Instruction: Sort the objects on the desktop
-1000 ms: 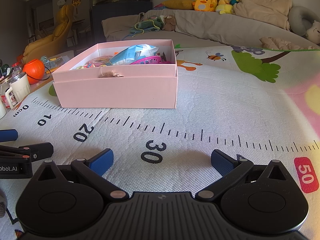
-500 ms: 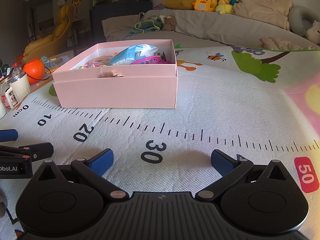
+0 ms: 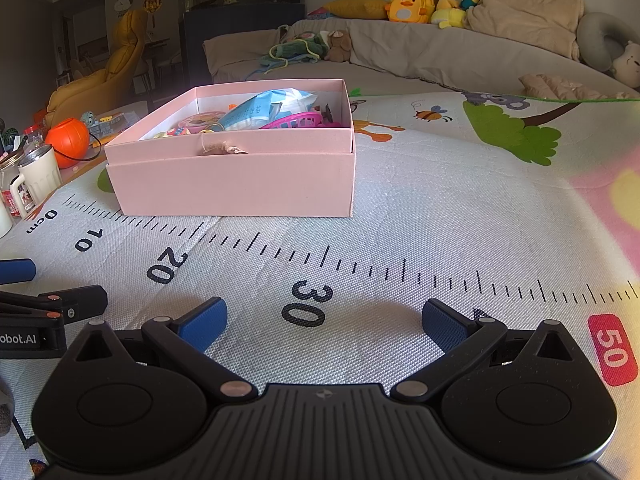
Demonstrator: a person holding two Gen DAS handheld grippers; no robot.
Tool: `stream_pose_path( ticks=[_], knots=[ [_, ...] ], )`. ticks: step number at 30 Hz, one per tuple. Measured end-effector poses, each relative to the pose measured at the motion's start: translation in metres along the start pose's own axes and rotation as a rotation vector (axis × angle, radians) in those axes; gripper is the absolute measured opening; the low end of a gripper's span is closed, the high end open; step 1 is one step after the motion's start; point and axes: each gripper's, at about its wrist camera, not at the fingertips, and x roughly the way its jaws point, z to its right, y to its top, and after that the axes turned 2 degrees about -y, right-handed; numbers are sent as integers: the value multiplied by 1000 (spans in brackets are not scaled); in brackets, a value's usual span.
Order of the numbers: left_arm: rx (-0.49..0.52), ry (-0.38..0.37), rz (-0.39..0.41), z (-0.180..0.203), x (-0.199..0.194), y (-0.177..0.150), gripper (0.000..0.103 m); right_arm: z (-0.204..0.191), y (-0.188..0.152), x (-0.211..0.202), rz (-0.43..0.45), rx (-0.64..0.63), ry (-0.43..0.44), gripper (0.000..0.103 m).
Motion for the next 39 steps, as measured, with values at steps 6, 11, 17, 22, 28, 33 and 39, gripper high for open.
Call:
stream_pose_path(
  ticks=[6, 11, 17, 22, 28, 33, 39],
  knots=[
    [1, 2, 0, 0, 0, 0, 103, 0, 0, 0, 0, 0, 0, 103],
    [2, 5, -1, 1, -1, -1, 103, 0, 0, 0, 0, 0, 0, 103],
    [2, 6, -3, 1, -2, -1, 103, 0, 0, 0, 0, 0, 0, 103],
    [-2, 3, -7, 1, -2, -1, 103, 0, 0, -1, 0, 0, 0, 103],
    [-2, 4, -6, 1, -2, -1, 103, 0, 0, -1, 0, 0, 0, 103],
    [-2, 5, -5, 2, -2, 0, 103, 0, 0, -1, 0, 0, 0, 103],
    [-5, 3, -1, 1, -2, 0, 103, 0, 0, 0, 0, 0, 0, 103]
  ],
)
